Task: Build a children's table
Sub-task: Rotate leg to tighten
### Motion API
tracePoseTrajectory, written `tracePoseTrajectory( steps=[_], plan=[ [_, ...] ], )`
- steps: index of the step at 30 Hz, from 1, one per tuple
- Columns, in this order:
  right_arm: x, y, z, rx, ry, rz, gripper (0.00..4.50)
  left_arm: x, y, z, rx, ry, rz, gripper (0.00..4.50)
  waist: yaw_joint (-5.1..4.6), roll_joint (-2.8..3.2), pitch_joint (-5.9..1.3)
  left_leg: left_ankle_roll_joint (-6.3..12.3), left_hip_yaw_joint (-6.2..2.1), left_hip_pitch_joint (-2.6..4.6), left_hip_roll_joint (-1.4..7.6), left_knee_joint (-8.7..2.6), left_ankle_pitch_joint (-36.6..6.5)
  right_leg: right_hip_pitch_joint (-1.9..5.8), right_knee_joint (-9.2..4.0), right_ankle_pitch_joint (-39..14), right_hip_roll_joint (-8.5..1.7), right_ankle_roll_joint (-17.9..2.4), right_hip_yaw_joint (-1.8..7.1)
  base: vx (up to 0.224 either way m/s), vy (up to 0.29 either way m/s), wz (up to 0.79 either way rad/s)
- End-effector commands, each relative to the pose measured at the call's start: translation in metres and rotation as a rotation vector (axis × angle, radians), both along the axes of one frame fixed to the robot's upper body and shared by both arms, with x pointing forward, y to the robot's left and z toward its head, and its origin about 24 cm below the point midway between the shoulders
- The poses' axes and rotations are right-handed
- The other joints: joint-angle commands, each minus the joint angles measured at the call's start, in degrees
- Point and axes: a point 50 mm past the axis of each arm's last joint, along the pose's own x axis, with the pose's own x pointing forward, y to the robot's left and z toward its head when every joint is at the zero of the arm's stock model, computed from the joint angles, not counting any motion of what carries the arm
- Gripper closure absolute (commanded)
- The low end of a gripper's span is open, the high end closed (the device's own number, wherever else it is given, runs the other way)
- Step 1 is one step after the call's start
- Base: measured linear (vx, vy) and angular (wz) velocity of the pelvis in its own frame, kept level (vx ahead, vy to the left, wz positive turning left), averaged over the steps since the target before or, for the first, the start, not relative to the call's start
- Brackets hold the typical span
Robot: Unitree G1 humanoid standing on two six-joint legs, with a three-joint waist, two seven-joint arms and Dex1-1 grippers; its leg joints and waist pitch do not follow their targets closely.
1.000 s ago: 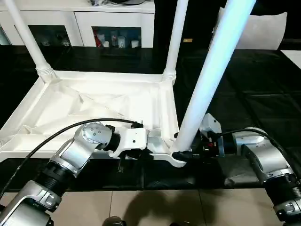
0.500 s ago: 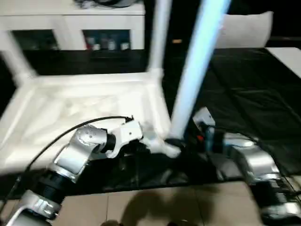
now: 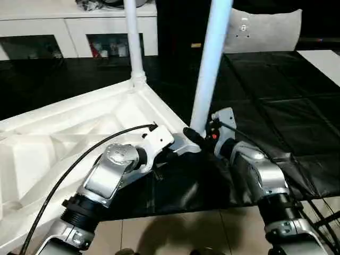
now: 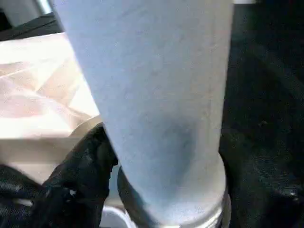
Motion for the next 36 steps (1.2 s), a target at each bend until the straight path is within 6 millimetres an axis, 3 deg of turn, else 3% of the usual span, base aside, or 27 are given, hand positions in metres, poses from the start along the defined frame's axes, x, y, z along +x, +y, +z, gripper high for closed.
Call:
tracePoseTrajectory(
  steps=[1,10,13,17,23,27,36],
  plan=[
    [-0.006,0.012,0.005,0.011,-0.035,0.12,0.74,0.001,-0.011,0.014,-0.009,-0.081,-0.08,4.5,0.32,0.1,-4.4,3.25,0.33,-0.18,0.76,-3.28,-7.66,3.65,-4.76,-13.22,-4.05,-9.0,3.01,0.0,0.0,0.0],
    [-0.013,-0.029,0.018,-0.096,-0.122,0.306,0.09,0.003,0.012,0.007,0.062,-0.079,-0.189,4.5,1.31,0.32,-4.51,4.05,0.31,-0.13,0.74,-3.12,-8.44,3.62,-4.83,-14.43,-4.03,-8.28,2.94,0.0,0.0,0.0],
    [-0.014,-0.038,0.023,-0.132,-0.133,0.358,0.09,0.002,0.017,0.007,0.084,-0.073,-0.25,4.5,1.73,0.26,-4.65,4.11,0.31,-0.09,0.83,-3.06,-7.65,3.65,-4.57,-12.95,-4.05,-8.96,3.02,0.0,0.0,0.0],
    [-0.023,-0.049,0.027,-0.204,-0.12,0.554,0.09,-0.004,0.029,0.006,0.144,-0.044,-0.423,4.5,1.93,-0.06,-4.61,4.93,0.36,-0.16,0.75,-3.0,-7.77,3.69,-4.53,-12.81,-3.96,-9.23,2.9,0.0,0.0,0.0],
    [-0.025,-0.048,0.023,-0.246,-0.087,0.638,0.09,-0.009,0.029,0.007,0.157,-0.022,-0.547,4.5,2.26,-0.23,-4.69,4.76,0.4,0.05,1.05,-3.05,-7.09,3.43,-4.3,-13.73,-4.1,-9.47,2.95,0.0,0.0,0.0],
    [-0.024,-0.044,0.02,-0.252,-0.076,0.669,0.42,-0.013,0.03,0.007,0.171,-0.012,-0.623,4.5,2.48,-0.19,-4.71,4.67,0.47,0.04,1.11,-3.06,-7.44,3.47,-4.13,-12.69,-4.19,-10.08,2.99,0.0,0.0,0.0],
    [-0.029,-0.036,0.014,-0.22,-0.039,0.744,1.07,-0.011,0.03,0.008,0.174,-0.013,-0.673,4.5,2.77,-0.37,-4.8,4.36,0.5,-0.03,1.03,-3.0,-6.78,3.53,-4.13,-13.02,-4.17,-9.32,2.94,0.0,0.0,0.0]
  ],
)
